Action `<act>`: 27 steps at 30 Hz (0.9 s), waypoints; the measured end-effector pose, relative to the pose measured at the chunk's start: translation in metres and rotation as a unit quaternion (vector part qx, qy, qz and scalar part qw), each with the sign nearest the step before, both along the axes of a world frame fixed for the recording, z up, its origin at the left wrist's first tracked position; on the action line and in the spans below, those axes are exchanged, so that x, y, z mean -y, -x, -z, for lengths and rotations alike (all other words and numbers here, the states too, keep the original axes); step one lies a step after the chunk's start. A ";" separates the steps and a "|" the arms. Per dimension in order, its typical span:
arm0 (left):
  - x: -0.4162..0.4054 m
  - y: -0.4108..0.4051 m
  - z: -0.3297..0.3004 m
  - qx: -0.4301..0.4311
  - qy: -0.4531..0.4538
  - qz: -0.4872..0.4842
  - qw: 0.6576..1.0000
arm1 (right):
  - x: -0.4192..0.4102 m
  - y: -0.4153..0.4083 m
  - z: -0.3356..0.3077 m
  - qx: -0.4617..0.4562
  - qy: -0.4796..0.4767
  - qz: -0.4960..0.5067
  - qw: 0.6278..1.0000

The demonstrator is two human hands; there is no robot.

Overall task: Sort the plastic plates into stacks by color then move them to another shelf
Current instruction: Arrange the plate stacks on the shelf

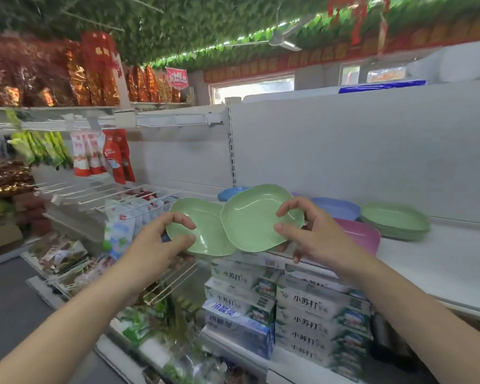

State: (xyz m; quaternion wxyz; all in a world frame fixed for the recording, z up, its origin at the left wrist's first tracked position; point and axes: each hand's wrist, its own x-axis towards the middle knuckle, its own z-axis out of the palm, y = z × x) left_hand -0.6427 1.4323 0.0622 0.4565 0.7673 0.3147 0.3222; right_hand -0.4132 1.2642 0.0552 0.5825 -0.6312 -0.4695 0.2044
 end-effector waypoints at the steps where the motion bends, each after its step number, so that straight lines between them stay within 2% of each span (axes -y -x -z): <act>1: -0.011 0.003 0.000 -0.006 -0.002 0.016 1.000 | -0.003 0.006 0.000 0.000 -0.001 0.018 1.000; 7: -0.066 0.018 -0.001 -0.011 -0.018 0.081 0.997 | -0.010 0.035 -0.002 0.035 0.006 0.140 0.990; 16: -0.102 0.004 -0.004 -0.002 -0.006 0.149 0.989 | 0.041 0.036 -0.003 0.076 0.033 0.303 0.949; 27: -0.097 -0.059 -0.017 0.003 0.007 0.228 0.974 | 0.095 -0.006 -0.012 0.073 0.022 0.410 0.909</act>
